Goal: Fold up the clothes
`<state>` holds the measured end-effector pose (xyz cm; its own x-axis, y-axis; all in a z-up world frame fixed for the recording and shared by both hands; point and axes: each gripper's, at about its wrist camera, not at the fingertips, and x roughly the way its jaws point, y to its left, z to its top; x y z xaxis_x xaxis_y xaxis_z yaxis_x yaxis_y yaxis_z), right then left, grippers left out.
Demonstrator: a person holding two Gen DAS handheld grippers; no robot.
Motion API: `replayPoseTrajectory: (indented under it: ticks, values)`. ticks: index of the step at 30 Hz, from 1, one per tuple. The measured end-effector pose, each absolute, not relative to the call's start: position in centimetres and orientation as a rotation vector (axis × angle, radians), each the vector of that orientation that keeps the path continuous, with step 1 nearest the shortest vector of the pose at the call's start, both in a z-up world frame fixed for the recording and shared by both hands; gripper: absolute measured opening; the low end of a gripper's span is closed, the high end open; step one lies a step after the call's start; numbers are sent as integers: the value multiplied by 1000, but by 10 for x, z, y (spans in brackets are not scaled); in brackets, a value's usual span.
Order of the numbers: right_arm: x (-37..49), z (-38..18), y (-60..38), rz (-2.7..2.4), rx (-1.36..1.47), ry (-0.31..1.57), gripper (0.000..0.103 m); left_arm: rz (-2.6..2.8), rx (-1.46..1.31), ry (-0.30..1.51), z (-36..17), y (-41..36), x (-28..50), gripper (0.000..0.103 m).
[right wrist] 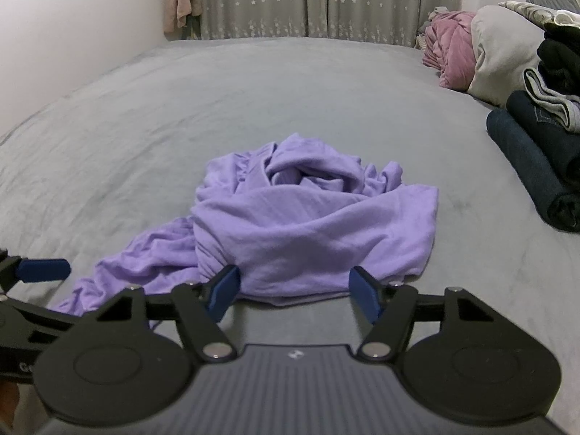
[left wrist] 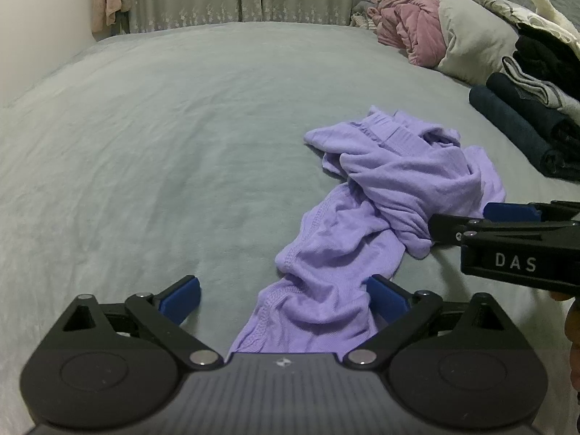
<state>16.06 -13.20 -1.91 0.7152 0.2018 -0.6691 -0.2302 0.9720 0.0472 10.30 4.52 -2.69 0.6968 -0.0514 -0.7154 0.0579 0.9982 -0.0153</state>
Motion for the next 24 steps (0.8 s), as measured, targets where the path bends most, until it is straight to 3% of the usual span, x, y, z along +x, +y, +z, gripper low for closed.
replayPoseTrajectory:
  ticks: [1,3,5,8,10,17,24]
  values:
    - [161,-19,-132,240,-40,736,57,-67,7,791,-26,45,102,78]
    - [161,-19,-132,242,-38,735,46,-92,1,766,-23,44,99,49]
    - [158,-18,-133,246,-31,727,27,-130,-9,764,-22,44,98,35]
    - [150,-16,-134,249,-25,714,11,-159,-22,766,-22,44,97,10]
    - [147,-12,-137,241,-27,703,5,-185,-52,776,-21,46,96,7]
    - [128,7,-157,182,-3,662,1,-280,-129,829,-19,43,82,5]
    - [102,22,-188,124,31,667,1,-425,-152,849,-18,25,58,5]
